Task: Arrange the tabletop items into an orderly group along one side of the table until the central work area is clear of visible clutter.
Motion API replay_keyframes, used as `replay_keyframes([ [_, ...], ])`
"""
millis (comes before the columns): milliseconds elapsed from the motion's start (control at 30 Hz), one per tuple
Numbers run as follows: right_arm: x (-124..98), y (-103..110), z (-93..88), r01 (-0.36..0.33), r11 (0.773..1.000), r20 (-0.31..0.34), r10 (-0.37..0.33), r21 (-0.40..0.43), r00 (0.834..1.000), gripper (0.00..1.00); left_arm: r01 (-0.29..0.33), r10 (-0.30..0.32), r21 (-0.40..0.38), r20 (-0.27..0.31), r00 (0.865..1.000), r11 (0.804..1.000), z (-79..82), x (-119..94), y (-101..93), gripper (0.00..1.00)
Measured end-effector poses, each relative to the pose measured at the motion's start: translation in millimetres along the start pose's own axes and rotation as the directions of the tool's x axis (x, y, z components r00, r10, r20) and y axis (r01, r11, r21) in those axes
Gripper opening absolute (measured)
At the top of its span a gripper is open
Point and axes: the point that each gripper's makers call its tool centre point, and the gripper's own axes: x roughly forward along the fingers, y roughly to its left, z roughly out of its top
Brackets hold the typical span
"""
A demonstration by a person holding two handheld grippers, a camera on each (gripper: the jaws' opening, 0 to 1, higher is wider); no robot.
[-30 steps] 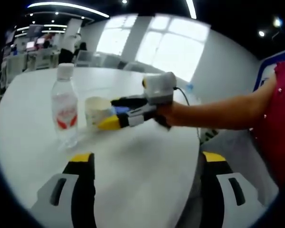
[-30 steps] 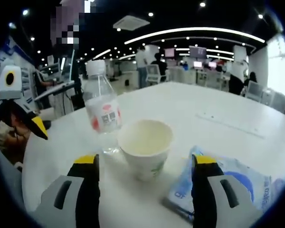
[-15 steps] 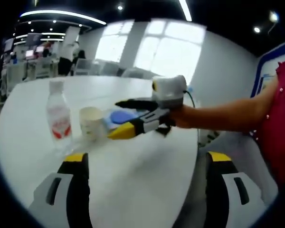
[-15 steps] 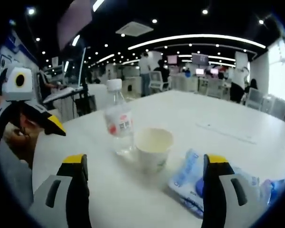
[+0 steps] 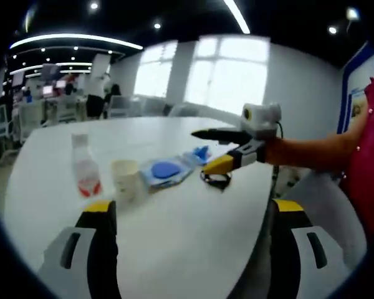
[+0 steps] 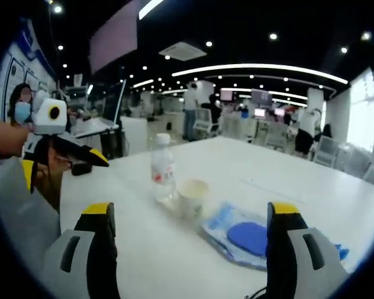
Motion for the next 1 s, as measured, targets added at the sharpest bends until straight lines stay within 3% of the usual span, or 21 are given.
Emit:
replay_keyframes([
  [267,-50.7,-22.4,-1.1,0.069,0.998,0.016,-0.069,-0.003,0.997,1.00,-0.051,0.051,0.061,0.004,0.999,0.997,7.3,-2.8,-4.5,1.00],
  [467,-88.7,-46.0,-11.6,0.137,0.991,0.018,-0.137,0.011,0.990,1.00,-0.082,0.082,0.068,-0.007,0.997,0.994,-0.3,-9.6,1.2,1.00],
  [733,-129.0,-67.8,-44.5,0.215,0.976,-0.027,-0.215,0.032,0.976,1.00,-0.150,0.150,0.066,-0.001,0.989,0.987,4.1,-13.2,8.4,1.00],
  [1000,-159.7,-80.6,-86.9,0.329,0.941,-0.130,-0.318,0.078,0.939,1.00,-0.196,0.205,0.124,-0.068,0.976,0.973,-11.6,-17.8,11.4,1.00],
])
